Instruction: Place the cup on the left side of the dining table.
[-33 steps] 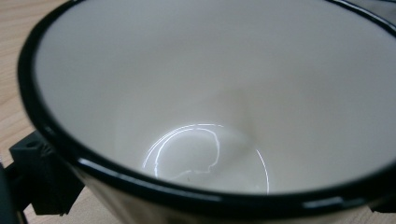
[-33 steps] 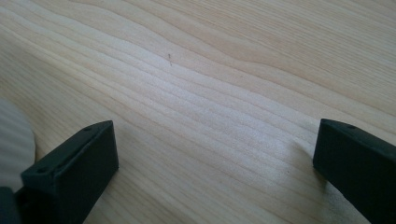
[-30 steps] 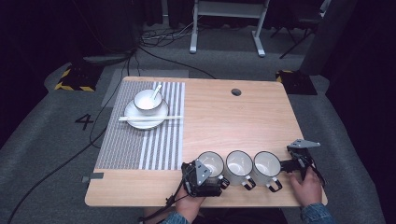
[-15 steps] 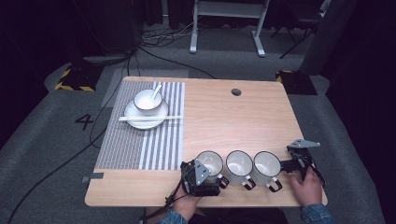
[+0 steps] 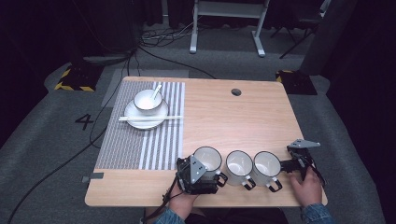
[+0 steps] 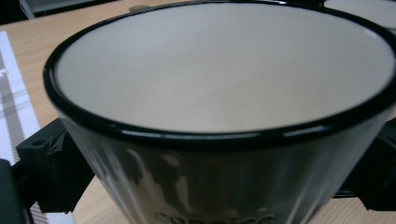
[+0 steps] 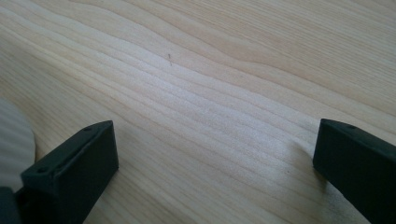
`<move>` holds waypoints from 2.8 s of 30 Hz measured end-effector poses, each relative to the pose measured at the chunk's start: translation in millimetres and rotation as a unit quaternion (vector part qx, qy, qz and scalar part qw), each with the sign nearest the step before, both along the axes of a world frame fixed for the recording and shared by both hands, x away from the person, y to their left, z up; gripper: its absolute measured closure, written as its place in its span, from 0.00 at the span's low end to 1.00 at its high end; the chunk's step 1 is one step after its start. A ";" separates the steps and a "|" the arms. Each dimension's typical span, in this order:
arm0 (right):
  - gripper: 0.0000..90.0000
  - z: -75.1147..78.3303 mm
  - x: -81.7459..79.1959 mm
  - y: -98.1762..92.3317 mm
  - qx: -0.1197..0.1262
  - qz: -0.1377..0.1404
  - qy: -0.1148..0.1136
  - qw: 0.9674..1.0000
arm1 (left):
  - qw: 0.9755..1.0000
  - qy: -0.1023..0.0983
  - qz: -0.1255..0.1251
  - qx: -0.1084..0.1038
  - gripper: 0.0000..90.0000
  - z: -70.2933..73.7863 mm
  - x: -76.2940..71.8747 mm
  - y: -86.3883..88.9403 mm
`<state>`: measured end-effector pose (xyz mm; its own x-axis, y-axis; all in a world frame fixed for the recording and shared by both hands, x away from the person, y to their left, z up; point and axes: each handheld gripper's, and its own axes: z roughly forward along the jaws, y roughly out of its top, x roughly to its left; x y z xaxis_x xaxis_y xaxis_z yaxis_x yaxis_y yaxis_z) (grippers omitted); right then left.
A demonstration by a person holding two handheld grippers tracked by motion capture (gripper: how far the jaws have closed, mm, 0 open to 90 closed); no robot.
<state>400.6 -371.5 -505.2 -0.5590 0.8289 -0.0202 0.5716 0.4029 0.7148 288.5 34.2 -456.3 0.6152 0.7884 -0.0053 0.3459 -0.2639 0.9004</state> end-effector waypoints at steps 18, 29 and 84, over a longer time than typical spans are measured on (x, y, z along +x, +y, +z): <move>0.00 0.0 0.0 0.0 0.000 0.000 0.000 1.000 | 0.999 -0.020 0.026 -0.014 0.01 36.5 1.5 34.7; 0.00 0.0 0.0 0.0 0.000 0.000 0.000 1.000 | 0.997 -0.036 0.062 -0.011 0.01 50.3 4.1 60.9; 0.00 0.0 0.6 0.3 -0.001 -0.001 0.000 1.000 | 0.972 0.010 0.234 0.006 0.01 12.7 90.0 192.4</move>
